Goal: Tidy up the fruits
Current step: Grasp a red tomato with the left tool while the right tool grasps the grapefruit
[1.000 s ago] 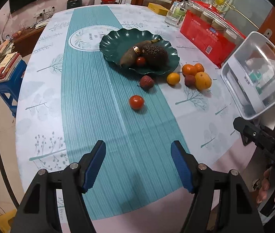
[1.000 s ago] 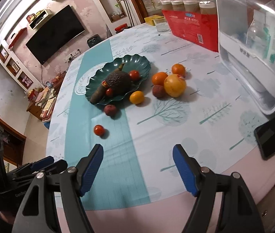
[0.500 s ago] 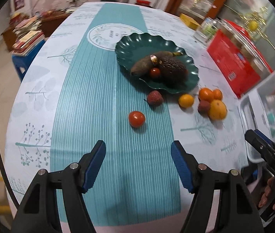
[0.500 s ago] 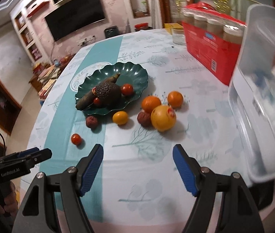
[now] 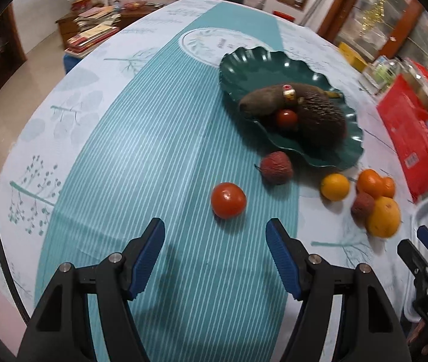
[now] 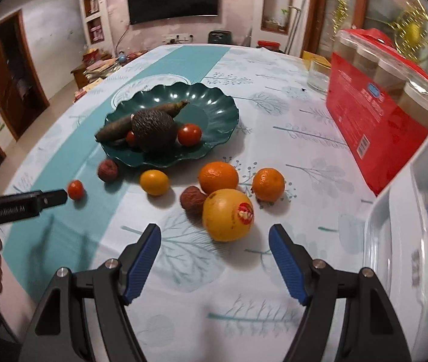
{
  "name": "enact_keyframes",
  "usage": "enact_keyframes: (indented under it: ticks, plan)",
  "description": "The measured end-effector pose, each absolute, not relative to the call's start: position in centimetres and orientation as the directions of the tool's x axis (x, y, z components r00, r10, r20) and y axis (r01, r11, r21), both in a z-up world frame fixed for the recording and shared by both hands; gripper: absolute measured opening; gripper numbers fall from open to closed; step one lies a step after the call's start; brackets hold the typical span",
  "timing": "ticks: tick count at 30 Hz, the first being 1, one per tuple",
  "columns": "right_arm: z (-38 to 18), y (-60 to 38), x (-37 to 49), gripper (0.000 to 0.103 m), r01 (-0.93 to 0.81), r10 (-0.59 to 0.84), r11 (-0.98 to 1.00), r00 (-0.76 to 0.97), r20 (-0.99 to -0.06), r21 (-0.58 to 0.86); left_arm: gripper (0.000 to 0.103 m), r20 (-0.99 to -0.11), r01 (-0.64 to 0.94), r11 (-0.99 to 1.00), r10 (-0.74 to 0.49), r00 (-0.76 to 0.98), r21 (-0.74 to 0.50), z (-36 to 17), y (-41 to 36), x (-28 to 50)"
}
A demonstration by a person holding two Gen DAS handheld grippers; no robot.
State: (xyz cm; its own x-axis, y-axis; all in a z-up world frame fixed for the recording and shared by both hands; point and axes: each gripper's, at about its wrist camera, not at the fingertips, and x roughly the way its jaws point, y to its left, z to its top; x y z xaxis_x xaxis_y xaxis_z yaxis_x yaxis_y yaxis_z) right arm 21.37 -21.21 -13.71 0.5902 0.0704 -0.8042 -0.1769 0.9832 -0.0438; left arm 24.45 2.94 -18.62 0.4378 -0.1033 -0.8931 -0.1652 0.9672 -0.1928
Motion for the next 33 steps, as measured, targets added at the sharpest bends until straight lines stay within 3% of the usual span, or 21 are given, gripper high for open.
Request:
enact_keyframes:
  ticks: [7,15,21,24,30,33]
  plan:
    - [-16.4,-21.3,22.3,0.074,-0.221,0.043,0.965,0.664,-0.747,-0.141,0.061,-0.883,-0.227,0.96,-0.041,0.468,-0.165,-20.4,2.0,25.2]
    - [-18.6,-21.0,23.3,0.074,-0.253,0.082,0.961,0.652,-0.754,-0.114,0.052,-0.857,-0.229,0.965,0.01,0.515,-0.126,-20.5,1.1,25.6]
    - [-19.6,-21.5,23.9,0.074,-0.259,0.115,0.964,0.609,-0.785,-0.06,0.038,-0.848,-0.227,0.968,0.031,0.53,-0.106,-20.5,1.0,25.8]
    - [-19.7,-21.9,24.1,0.073,-0.238,0.113,0.97,0.604,-0.789,-0.043,0.026,-0.845,-0.216,0.97,0.02,0.534,-0.114,-20.5,0.9,25.8]
    - [-19.8,-22.3,24.1,0.062,-0.23,0.117,0.973,0.602,-0.79,-0.031,0.026,-0.847,-0.21,0.968,-0.006,0.531,-0.139,-20.5,1.1,25.7]
    - [-19.6,-22.3,24.0,0.049,-0.236,0.129,0.971,0.597,-0.792,-0.019,0.026,-0.846,-0.21,0.963,-0.034,0.531,-0.17,-20.4,1.3,25.6]
